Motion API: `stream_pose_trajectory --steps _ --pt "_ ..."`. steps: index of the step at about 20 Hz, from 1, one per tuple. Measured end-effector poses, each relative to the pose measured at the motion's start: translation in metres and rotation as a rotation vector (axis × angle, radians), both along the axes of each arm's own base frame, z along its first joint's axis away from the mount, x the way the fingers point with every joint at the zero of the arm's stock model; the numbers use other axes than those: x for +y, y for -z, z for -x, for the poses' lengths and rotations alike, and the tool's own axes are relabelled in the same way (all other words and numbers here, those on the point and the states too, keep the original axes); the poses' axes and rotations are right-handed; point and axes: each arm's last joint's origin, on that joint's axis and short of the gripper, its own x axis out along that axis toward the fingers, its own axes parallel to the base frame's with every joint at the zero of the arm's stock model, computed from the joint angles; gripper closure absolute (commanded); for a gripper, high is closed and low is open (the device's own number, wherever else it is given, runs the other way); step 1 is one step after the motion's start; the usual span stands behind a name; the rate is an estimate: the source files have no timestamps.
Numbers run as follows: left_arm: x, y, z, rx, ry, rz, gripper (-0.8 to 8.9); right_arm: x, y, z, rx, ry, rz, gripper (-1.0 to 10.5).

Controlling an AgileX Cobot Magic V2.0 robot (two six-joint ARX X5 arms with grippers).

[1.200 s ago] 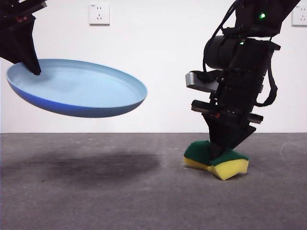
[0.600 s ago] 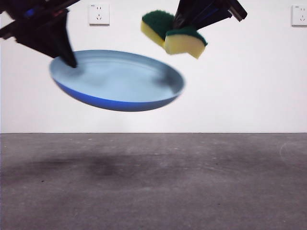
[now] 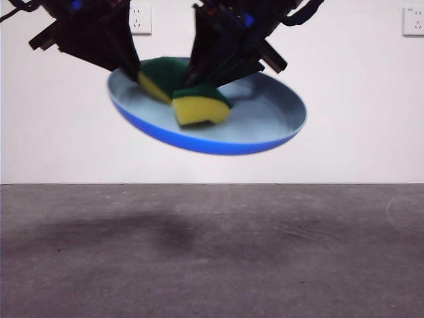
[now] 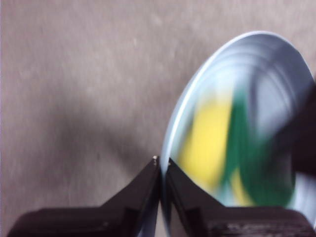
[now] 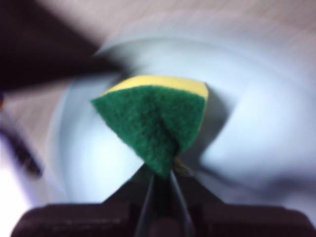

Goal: Pick up the plate,pick up the cloth,clean the plate with the cloth

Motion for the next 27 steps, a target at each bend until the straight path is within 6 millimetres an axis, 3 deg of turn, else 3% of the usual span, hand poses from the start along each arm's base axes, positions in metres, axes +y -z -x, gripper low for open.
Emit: stream_pose_trajectory --steps 3,5,8,13,16,19,22,24,27 --pt "-0.001 -0.002 -0.003 -0.034 -0.026 0.012 8.22 0.001 0.011 0.019 0.037 0.019 0.204 9.6" --pt "0.0 -0.001 -0.002 -0.021 -0.037 -0.007 8.21 -0.01 0.017 0.022 -0.005 0.123 0.406 9.6" --pt "0.002 0.004 0.001 0.028 -0.043 -0.04 8.22 -0.019 0.014 0.013 -0.231 0.356 0.605 9.6" --pt "0.003 0.005 0.002 0.053 -0.047 -0.03 8.21 -0.014 0.0 -0.005 -0.339 0.446 0.415 9.6" --pt "0.004 0.006 0.002 0.069 -0.043 -0.029 8.21 -0.002 -0.01 -0.012 -0.281 0.291 0.112 9.6" --pt "0.002 0.003 0.001 0.045 -0.022 0.004 8.21 0.008 -0.011 -0.001 -0.127 0.061 -0.052 9.6" --pt "0.002 -0.003 -0.005 -0.018 -0.03 0.052 8.21 0.007 0.0 0.014 0.009 -0.012 0.033 9.6" --pt "0.003 -0.003 -0.005 -0.014 -0.032 0.049 8.22 -0.001 0.007 0.018 0.028 0.031 0.176 9.6" --pt "0.004 -0.001 -0.004 0.006 -0.042 0.024 8.22 -0.014 0.011 0.016 -0.144 0.253 0.472 9.6"
